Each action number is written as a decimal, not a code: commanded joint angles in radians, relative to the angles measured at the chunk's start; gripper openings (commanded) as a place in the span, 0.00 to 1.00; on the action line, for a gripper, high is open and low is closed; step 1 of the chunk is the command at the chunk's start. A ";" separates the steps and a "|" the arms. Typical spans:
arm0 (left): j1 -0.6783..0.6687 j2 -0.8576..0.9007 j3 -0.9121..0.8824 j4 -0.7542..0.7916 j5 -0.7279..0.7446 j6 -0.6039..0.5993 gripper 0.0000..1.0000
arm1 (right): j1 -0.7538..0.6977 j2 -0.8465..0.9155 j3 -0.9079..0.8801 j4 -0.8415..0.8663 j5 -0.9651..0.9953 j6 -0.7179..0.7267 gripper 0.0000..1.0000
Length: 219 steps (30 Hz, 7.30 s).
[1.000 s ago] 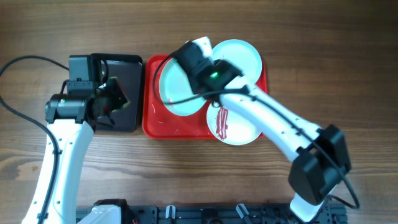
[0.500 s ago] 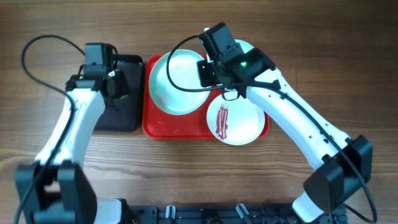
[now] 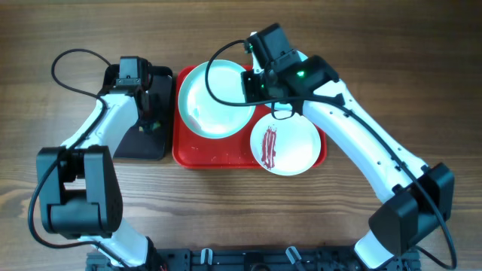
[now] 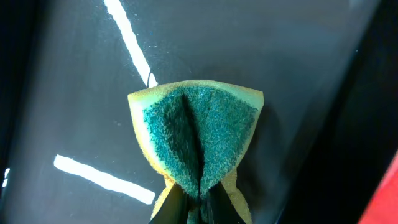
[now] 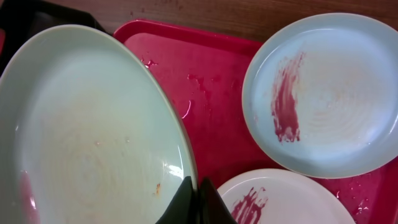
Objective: Clean dirty plates on tray and stack at the side
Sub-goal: 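Release the sponge onto the black tray with the left gripper, then carry the cleaned plate right off the red tray and set it on table, then move right gripper back and grip the rim of the lower-left sauced plate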
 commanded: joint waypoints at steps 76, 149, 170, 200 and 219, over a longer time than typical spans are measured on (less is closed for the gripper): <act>0.000 -0.348 0.167 -0.240 0.404 -0.218 1.00 | -0.070 -0.027 -0.003 -0.108 0.444 -0.016 0.04; 0.071 -0.348 0.167 -0.163 0.320 -0.277 1.00 | 0.291 -0.066 -0.004 0.088 0.923 -0.131 0.04; 0.069 -0.346 0.157 -0.214 0.331 -0.277 1.00 | -0.596 -0.066 -0.004 -0.154 -0.151 -0.032 0.04; -0.063 -0.286 0.157 -0.193 0.323 -0.246 1.00 | -0.932 -0.011 -0.417 0.162 -0.077 -0.039 0.28; -0.071 -0.282 0.157 -0.193 0.323 -0.220 1.00 | -0.715 -0.105 -0.208 -0.339 -0.378 -0.181 0.33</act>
